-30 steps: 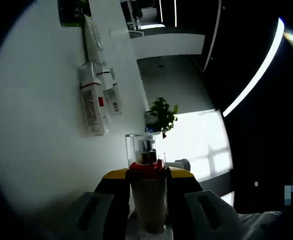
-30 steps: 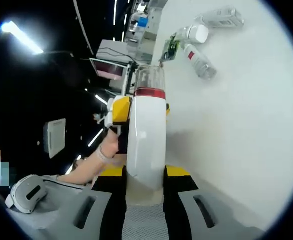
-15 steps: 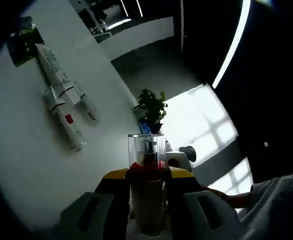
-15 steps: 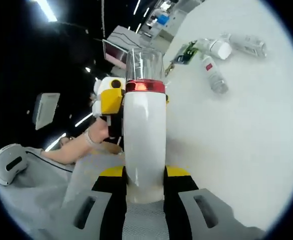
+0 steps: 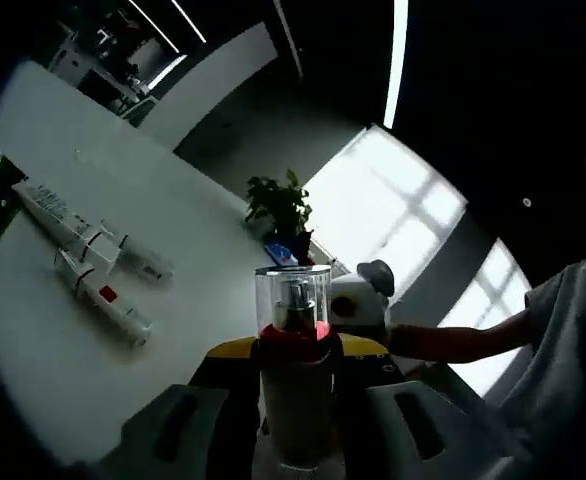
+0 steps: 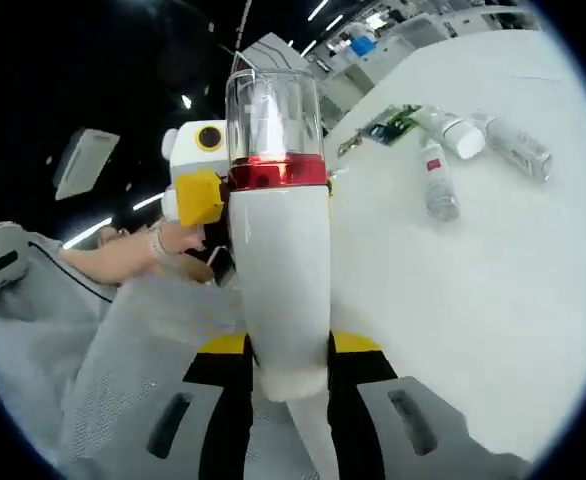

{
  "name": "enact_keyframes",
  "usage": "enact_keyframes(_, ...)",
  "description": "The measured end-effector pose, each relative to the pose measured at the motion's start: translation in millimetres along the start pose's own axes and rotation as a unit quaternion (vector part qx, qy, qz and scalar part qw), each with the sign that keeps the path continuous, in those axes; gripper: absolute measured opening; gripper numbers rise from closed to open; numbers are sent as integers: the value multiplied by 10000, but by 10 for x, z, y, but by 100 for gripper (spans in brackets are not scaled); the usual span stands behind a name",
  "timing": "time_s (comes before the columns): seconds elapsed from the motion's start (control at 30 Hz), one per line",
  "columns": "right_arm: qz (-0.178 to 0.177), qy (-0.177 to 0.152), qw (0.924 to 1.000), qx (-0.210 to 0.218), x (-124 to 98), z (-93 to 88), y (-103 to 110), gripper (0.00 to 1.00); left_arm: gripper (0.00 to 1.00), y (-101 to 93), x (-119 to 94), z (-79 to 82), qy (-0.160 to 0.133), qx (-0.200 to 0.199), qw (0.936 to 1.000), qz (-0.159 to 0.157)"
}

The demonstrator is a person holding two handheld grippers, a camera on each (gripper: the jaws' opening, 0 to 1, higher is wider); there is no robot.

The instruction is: Arrange the skincare products in the storage area until every visible bottle or jar stands upright without overlapping.

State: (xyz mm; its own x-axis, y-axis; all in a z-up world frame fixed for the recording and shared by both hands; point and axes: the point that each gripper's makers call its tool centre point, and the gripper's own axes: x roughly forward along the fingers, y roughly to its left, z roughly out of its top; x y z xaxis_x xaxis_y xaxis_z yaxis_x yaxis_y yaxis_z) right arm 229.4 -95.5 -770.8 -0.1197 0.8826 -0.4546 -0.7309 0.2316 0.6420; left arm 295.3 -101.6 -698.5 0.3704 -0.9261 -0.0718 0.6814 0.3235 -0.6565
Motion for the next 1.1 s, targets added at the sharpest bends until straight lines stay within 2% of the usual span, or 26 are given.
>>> enact_keyframes(0.07, -74, 17, 10000, -58, 5, -5, -39, 27, 21, 39, -3, 8, 18, 220, 9997, 93)
enact_keyframes(0.3, -342, 122, 9977, -577, 14, 12, -146, 27, 21, -38, 27, -6, 118, 1014, 9948, 63)
enact_keyframes(0.5, -517, 136, 9940, -950, 8, 75, -171, 27, 21, -103, 17, 20, 15, 1392, 9903, -7)
enact_keyframes(0.6, -663, 180, 9900, -1234, 5, 93, -261, 27, 21, -125, 15, 1, 22, 1645, 9864, -16)
enact_keyframes(0.7, -796, 208, 9851, -1508, 19, 100, -312, 28, 21, -127, 9, 2, -5, 1700, 9854, -50)
enact_keyframes(0.73, -800, 181, 9836, -1607, 28, 115, -299, 27, 21, -142, 13, 21, -66, 1836, 9830, -66)
enact_keyframes(0.77, -814, 180, 9844, -1550, 34, 113, -290, 27, 21, -153, 17, 29, -93, 1973, 9803, -70)
enact_keyframes(0.87, -848, 144, 9831, -1618, 58, 139, -286, 27, 21, -159, 18, 37, -81, 2040, 9789, -71)
enact_keyframes(0.97, -1059, 261, 9735, -2009, 45, 146, -355, 27, 21, -164, 5, 19, -24, 2155, 9765, -55)
enact_keyframes(1.1, -1078, 326, 9692, -2190, 61, 144, -383, 27, 21, -172, -5, -15, 45, 2315, 9728, -77)
